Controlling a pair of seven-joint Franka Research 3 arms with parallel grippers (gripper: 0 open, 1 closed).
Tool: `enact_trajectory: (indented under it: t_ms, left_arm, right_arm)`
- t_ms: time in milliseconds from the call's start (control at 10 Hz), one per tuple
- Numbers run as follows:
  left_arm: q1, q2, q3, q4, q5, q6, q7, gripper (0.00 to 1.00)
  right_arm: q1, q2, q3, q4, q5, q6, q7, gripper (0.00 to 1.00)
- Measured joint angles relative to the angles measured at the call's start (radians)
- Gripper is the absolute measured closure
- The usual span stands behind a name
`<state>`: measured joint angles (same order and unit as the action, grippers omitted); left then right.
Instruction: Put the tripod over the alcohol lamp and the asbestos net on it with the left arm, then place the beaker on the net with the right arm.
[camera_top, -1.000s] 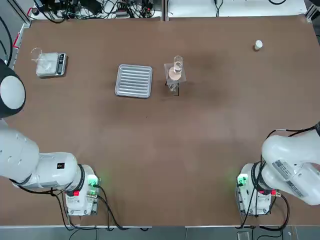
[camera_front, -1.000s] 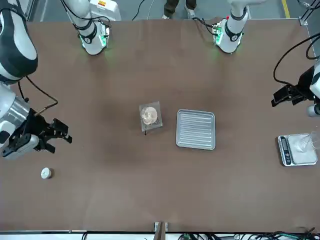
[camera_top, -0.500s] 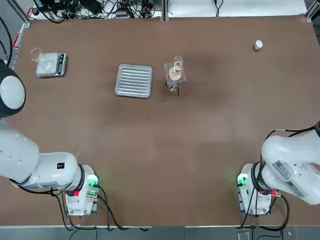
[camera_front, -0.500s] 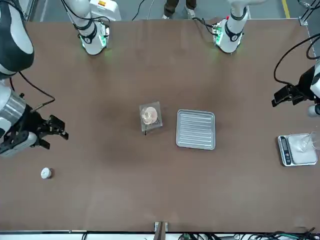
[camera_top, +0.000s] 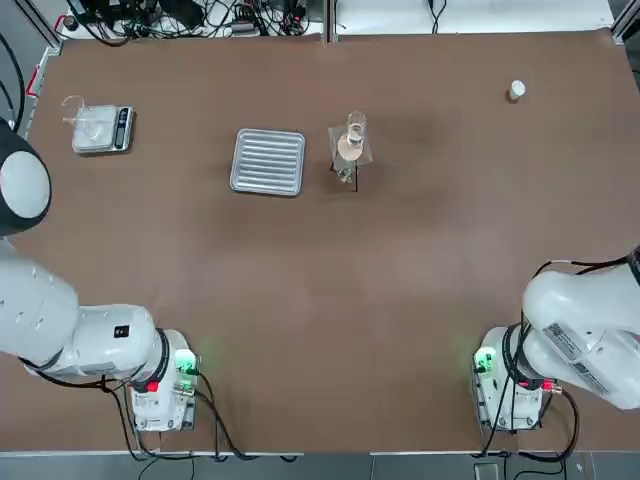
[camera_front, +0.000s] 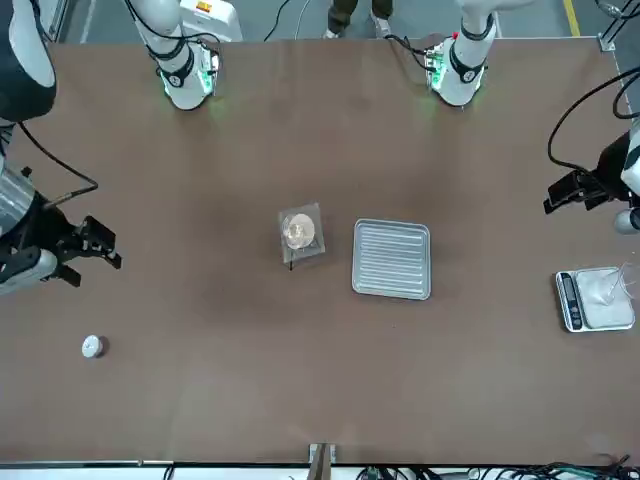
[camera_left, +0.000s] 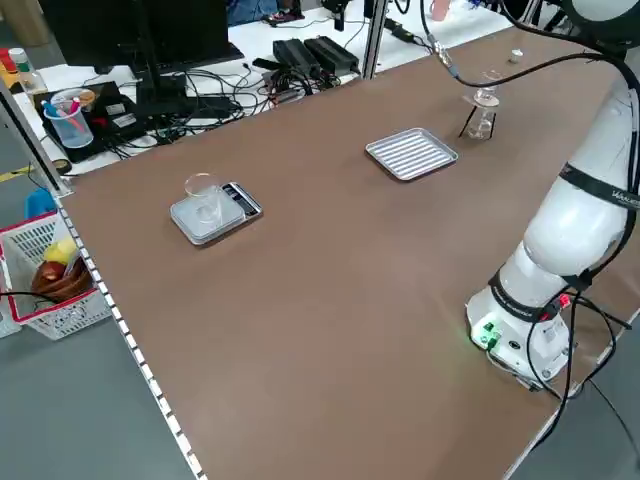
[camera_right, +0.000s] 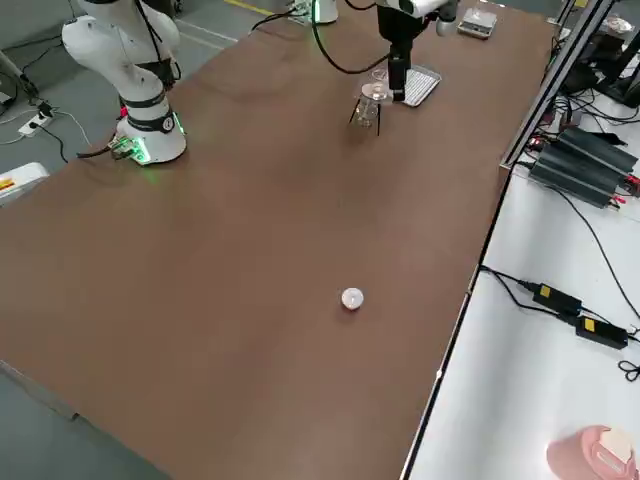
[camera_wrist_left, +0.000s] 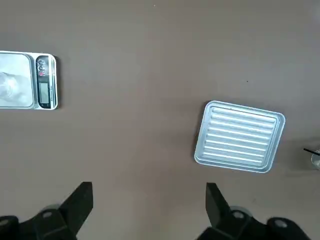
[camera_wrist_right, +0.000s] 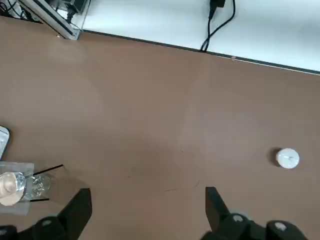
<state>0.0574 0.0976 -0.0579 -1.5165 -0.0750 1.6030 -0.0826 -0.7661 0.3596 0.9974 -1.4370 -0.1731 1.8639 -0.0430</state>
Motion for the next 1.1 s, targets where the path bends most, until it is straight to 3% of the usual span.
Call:
enact_trajectory:
  t_ms: [200,300,600,900,1100]
  left_arm:
    - [0.000,0.000,0.000,0.001,0.000,0.000,0.000,0.00]
    - [0.000,0.000,0.000,0.002,0.000,0.000,0.000,0.00]
    - [0.000,0.000,0.000,0.003,0.000,0.000,0.000,0.00]
    - [-0.007,0.000,-0.002,0.003,0.000,0.000,0.000,0.00]
    - [-0.006,0.000,-0.002,0.004,0.000,0.000,0.000,0.00]
  right_arm:
    - [0.010,-0.022,-0.047,0.000,0.000,-0.006,0.000,0.00]
    - [0.040,-0.028,-0.094,0.000,0.000,-0.006,-0.001,0.00]
    - [0.232,-0.063,-0.339,0.001,0.014,-0.005,-0.011,0.00]
    - [0.401,-0.107,-0.580,0.001,0.096,-0.056,-0.028,0.00]
    - [0.470,-0.142,-0.694,0.002,0.148,-0.109,-0.028,0.00]
